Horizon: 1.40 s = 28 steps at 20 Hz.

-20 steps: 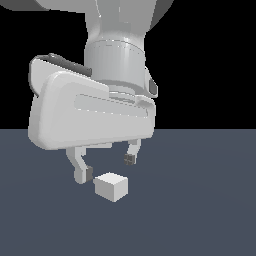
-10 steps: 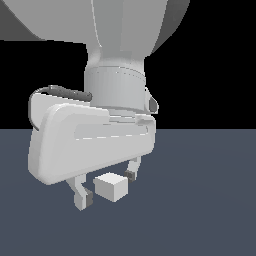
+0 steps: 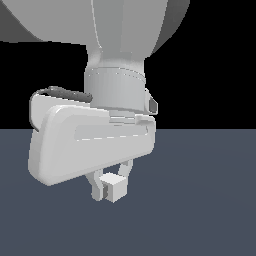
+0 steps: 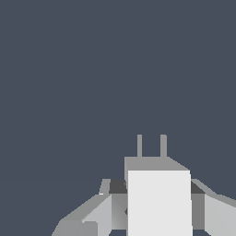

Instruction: Plug the charger into the wall socket.

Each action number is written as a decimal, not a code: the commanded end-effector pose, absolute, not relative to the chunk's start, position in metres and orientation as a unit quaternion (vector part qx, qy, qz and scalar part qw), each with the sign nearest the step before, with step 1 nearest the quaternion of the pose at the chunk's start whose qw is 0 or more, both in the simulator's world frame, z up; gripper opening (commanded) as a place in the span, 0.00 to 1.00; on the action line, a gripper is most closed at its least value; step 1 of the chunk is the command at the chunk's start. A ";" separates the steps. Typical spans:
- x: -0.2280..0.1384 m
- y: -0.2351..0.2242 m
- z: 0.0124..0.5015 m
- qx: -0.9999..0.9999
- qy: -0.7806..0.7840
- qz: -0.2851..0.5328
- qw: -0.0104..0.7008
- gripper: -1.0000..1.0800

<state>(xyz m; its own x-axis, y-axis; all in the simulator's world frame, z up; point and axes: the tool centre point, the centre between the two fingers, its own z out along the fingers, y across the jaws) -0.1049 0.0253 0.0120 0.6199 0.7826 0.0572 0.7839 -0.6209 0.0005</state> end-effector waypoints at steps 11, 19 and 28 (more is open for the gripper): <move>-0.104 0.032 0.019 -0.914 -0.405 -0.027 0.012 0.00; -0.100 0.046 0.033 -0.941 -0.336 -0.028 0.010 0.00; -0.089 0.065 0.055 -0.973 -0.230 -0.029 0.008 0.00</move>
<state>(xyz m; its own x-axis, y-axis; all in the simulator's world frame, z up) -0.0914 0.0622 0.0510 0.8744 0.4815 0.0598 0.4824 -0.8759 -0.0014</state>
